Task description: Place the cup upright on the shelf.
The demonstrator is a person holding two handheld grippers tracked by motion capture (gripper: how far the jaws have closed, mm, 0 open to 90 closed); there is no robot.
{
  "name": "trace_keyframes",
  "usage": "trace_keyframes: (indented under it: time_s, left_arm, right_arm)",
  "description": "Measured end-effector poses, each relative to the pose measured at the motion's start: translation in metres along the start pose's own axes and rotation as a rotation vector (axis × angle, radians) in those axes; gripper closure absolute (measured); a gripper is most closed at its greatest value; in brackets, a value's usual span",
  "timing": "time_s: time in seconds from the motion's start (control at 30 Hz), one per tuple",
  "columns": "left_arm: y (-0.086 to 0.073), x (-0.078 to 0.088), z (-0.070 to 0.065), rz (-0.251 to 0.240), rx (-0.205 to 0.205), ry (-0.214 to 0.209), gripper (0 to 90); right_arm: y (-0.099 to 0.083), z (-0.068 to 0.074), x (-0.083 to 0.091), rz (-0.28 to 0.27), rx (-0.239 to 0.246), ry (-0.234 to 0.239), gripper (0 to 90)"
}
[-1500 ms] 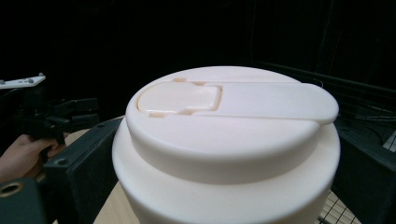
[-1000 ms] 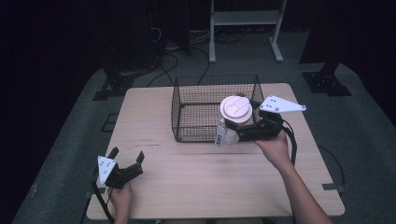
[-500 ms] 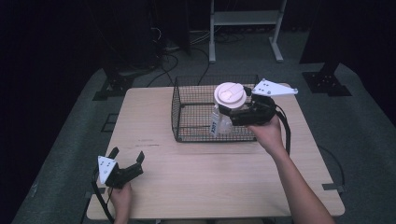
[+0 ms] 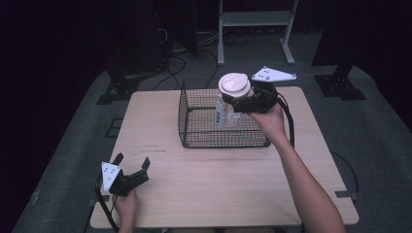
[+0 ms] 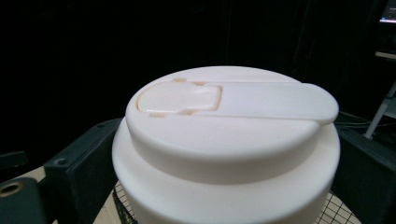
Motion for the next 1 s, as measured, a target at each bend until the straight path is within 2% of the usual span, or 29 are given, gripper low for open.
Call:
trace_keyframes:
  time_s: [0.33,1.0]
  left_arm:
    - [0.000,0.000,0.000,0.000,0.003,-0.001,0.0]
    - [0.000,0.000,0.001,0.000,0.006,-0.003,0.0]
  right_arm:
    - [-0.010,-0.011,-0.024,0.029,-0.025,-0.028,3.7]
    - [-0.033,-0.028,-0.060,0.064,-0.070,-0.044,3.7]
Point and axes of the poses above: each handheld gripper's, and its own axes: x roughly backward along the jaws, y roughly out of its top, z roughly to its left, the point moved 2 cm from there along -x, roughly forward along the jaws, and after that the axes turned 15 degrees about x, right-handed, at the moved point
